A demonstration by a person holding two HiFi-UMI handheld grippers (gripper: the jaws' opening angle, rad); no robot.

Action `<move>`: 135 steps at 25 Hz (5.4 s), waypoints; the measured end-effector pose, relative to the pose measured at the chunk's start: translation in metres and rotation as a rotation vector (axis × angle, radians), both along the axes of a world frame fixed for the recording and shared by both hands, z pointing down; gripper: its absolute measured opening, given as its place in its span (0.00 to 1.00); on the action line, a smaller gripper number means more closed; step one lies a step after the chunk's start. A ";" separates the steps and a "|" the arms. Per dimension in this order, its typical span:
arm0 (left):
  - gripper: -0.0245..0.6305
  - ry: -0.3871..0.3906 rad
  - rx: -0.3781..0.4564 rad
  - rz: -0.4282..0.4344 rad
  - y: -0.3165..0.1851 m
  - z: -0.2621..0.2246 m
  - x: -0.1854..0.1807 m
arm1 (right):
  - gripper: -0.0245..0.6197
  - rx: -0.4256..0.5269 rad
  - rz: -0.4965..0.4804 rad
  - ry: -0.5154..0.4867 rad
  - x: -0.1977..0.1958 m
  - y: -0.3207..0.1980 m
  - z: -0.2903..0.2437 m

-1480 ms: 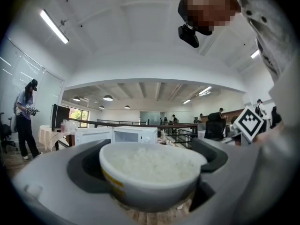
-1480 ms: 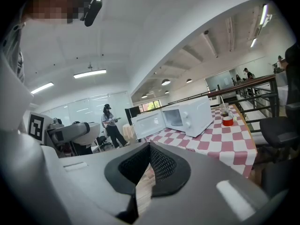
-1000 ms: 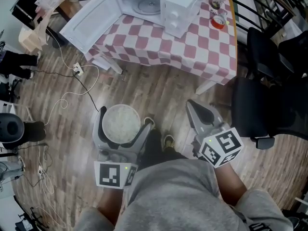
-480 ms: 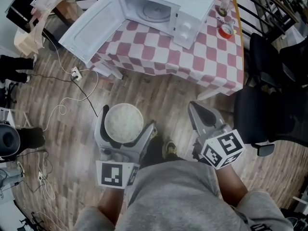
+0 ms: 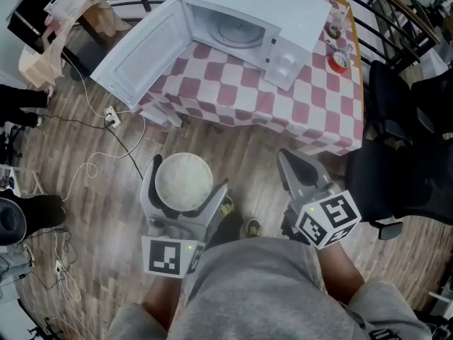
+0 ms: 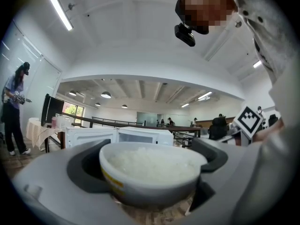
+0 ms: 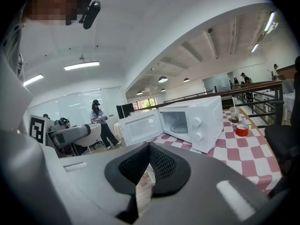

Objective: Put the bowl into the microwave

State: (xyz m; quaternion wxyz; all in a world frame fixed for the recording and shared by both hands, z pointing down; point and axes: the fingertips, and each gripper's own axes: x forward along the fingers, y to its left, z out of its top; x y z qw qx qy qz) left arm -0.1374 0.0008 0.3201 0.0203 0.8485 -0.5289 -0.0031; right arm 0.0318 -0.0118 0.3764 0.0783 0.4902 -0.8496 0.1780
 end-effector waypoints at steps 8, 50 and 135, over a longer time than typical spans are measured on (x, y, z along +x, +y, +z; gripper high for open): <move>0.86 0.021 0.004 0.021 -0.021 0.000 -0.012 | 0.04 0.006 0.032 0.014 -0.007 -0.018 -0.002; 0.86 0.015 0.004 0.062 -0.134 0.000 -0.011 | 0.04 0.029 0.079 0.015 -0.008 -0.130 -0.003; 0.86 -0.362 -0.254 0.487 -0.509 0.210 0.141 | 0.04 0.117 0.550 0.045 0.027 -0.329 -0.039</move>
